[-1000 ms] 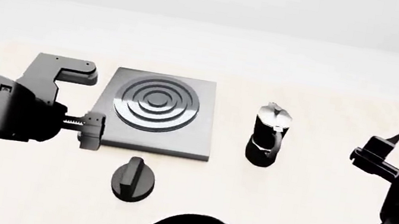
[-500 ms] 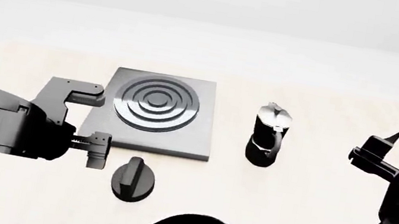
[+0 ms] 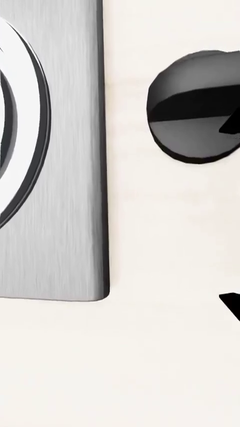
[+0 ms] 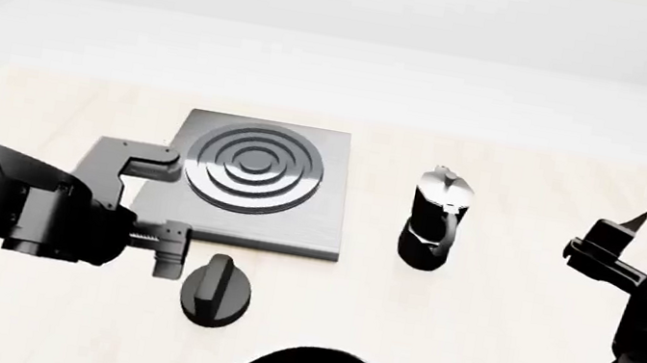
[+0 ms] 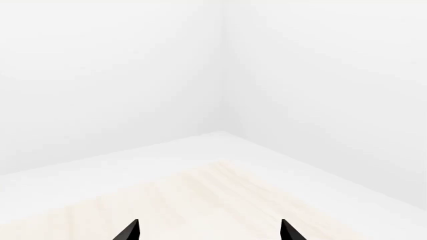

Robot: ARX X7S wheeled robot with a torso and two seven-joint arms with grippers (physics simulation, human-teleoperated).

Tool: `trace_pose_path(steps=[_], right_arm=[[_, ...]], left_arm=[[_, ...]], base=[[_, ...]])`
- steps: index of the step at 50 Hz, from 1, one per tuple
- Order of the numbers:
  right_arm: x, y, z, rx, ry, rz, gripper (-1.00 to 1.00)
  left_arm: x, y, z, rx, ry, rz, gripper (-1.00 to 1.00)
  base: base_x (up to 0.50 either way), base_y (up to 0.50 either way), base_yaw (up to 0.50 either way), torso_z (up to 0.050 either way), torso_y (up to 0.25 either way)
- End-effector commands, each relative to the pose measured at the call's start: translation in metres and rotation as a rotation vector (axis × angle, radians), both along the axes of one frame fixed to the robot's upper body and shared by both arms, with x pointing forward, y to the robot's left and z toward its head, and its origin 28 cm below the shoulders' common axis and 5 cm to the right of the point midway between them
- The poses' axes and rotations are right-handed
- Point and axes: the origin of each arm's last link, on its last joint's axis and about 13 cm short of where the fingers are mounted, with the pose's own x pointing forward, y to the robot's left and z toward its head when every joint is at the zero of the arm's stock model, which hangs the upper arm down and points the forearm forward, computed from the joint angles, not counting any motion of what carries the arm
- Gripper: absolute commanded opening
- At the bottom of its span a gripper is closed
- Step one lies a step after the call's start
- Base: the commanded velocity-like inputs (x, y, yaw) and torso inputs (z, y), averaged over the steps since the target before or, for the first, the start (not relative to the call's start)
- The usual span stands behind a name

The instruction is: Turn on the stove and put the frying pan on it.

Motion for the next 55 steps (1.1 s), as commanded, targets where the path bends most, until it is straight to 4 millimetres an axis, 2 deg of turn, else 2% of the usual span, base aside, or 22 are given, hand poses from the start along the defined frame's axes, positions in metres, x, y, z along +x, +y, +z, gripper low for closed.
trace_pose_path(steps=[1, 55], right_arm=[[0.000, 0.000, 0.000, 0.000, -0.001, 0.002, 1.00], [0.002, 0.001, -0.001, -0.004, 0.008, 0.006, 1.00]], left_arm=[[0.006, -0.001, -0.012, -0.013, 0.019, -0.003, 1.00], [0.006, -0.007, -0.048, -0.039, 0.112, -0.033, 1.00]], base=[[0.00, 0.00, 0.00, 0.000, 0.000], [0.00, 0.00, 0.00, 0.000, 0.000]])
